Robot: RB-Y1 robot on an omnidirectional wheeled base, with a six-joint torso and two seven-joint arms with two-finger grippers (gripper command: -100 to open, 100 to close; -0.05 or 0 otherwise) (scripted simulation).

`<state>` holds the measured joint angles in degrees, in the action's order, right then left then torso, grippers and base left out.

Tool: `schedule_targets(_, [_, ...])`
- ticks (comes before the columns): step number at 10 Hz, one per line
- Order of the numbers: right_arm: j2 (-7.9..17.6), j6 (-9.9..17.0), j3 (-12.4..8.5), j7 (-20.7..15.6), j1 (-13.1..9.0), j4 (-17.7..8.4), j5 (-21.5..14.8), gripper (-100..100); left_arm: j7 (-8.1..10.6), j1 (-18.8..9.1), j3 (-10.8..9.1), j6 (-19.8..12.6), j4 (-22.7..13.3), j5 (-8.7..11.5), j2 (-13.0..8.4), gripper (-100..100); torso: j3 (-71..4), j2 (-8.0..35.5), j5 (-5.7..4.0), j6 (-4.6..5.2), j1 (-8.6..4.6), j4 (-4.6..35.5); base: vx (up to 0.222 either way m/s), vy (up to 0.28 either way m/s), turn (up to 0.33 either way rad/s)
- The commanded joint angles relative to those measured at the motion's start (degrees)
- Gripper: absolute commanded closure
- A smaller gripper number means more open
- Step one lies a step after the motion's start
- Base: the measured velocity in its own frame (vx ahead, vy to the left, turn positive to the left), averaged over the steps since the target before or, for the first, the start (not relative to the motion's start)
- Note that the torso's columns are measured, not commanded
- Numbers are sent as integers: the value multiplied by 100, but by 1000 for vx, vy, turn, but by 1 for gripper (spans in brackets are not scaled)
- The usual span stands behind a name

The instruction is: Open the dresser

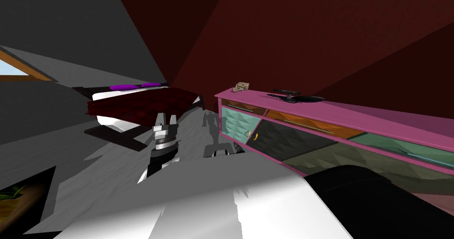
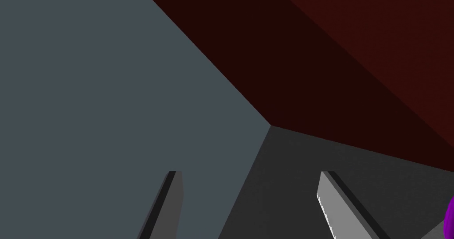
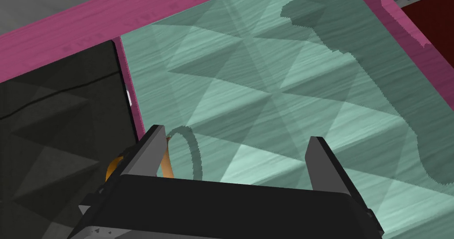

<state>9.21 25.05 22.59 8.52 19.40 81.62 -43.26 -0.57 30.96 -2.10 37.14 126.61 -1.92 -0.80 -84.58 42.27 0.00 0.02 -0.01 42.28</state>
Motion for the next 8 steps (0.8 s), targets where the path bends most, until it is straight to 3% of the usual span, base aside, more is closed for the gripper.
schedule_targets(1, [-36, 398, 175, 56, -15, -298, -258, -100, 0, 0, 0, 0, 0, 0, 0, 0, 2, 5, 0, 1, 1, 1, 21, -7, 273])
schedule_targets(4, [-40, 881, 306, 109, -73, -738, -447, -100, 0, 0, 0, 0, 0, 0, 0, 0, -1, -3, -1, -4, 1, 0, 33, -11, 178])
schedule_targets(5, [-40, 881, 306, 109, -73, -754, -447, -100, 0, 1, 0, 0, 0, 0, 0, 0, -1, -1, 0, 1, 0, -1, 20, -8, -20])
schedule_targets(6, [-44, 1165, 436, 158, -130, -949, -626, -100, 0, 1, 0, 0, 0, 0, 0, 0, 2, 4, 0, 0, 2, 1, 30, -9, 216])
schedule_targets(7, [-44, 1232, 436, 158, -130, -1110, -626, -100, 0, 0, 0, 0, 0, 0, 0, 0, 2, 2, 0, -5, 2, 1, 32, -15, 155])
schedule_targets(8, [-47, 1454, 565, 203, -188, -1264, -795, -100, 0, 0, 0, 0, 0, 0, 0, 0, 1, 2, 0, 0, 0, 0, 46, -15, 192])
